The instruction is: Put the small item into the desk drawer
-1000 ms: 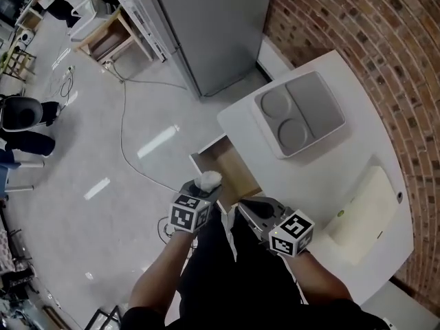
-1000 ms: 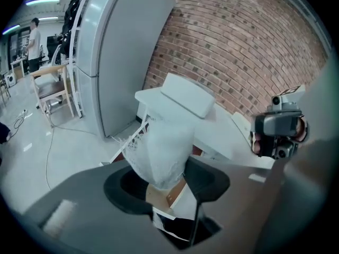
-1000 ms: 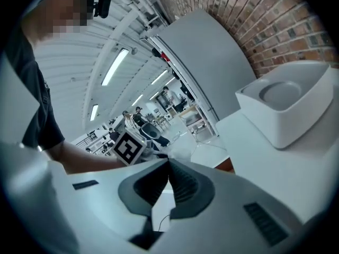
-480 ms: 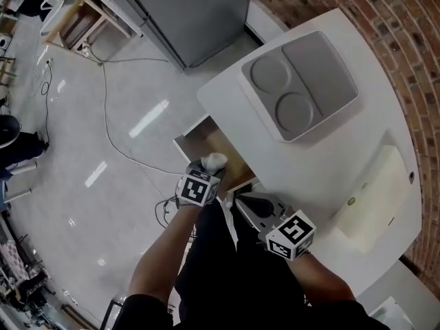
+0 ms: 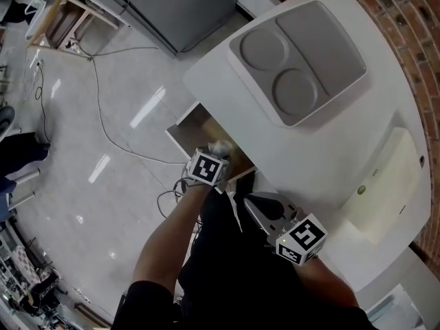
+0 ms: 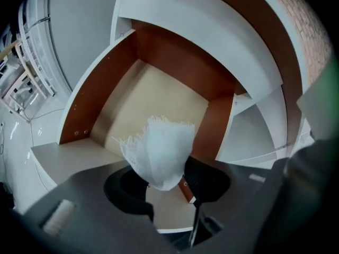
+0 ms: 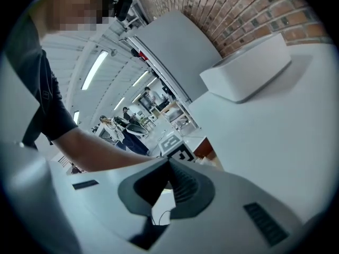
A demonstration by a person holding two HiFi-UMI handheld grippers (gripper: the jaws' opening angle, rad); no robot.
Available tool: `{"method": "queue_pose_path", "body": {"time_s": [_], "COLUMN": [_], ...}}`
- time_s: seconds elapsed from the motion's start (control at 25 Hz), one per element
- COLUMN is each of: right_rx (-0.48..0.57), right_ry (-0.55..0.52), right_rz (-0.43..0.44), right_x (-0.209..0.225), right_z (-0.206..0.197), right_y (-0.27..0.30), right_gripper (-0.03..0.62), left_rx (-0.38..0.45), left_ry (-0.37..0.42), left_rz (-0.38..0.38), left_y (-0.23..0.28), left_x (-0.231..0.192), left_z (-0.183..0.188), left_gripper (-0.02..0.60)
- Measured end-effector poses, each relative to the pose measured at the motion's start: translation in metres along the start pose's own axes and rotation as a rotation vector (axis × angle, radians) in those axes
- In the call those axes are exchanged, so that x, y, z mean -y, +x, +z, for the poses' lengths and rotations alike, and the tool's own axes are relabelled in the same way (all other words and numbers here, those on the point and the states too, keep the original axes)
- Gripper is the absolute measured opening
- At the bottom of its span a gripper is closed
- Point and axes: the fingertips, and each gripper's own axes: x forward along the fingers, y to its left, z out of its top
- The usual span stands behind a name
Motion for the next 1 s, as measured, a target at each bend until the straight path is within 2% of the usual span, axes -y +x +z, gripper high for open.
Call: {"method": "queue_pose_path", "body": {"time_s": [0.24, 0.44, 0.6, 0.8, 1.0], "right_rx": [-0.002, -0.003, -0.01, -0.011, 0.016], "right_ry": [0.028, 0.042, 0.053, 0.046, 0.039], "right_rz": [-0.028, -0.044, -0.047, -0.046, -0.015], "right_x": [0.007, 0.011, 0.01, 0.006, -0.01], "right_z": [-0.012, -0.018, -0.023, -0.021, -0.002], "right_y": [-0.005, -0.006, -0.007, -0.007, -0.013], "right_gripper": [0.012, 0.011, 0.012, 0.012, 0.012], "left_rx": [-0.012, -0.103, -0.121, -0.092, 0.039], "left_ry": [0.039, 0.02, 0.032, 0.035, 0.007], "left_rz": [0.016, -0.02, -0.022, -0.023, -0.006], "left_y": [0.022, 0.049, 0.059, 0.057, 0.001], "left_x": [-0.006, -0.002, 0.0, -0.002, -0.001], "left_z": [0.005, -0.01, -0.012, -0.009, 0.017], "left_gripper": [0.198, 0.199, 0.203, 0.242, 0.25]}}
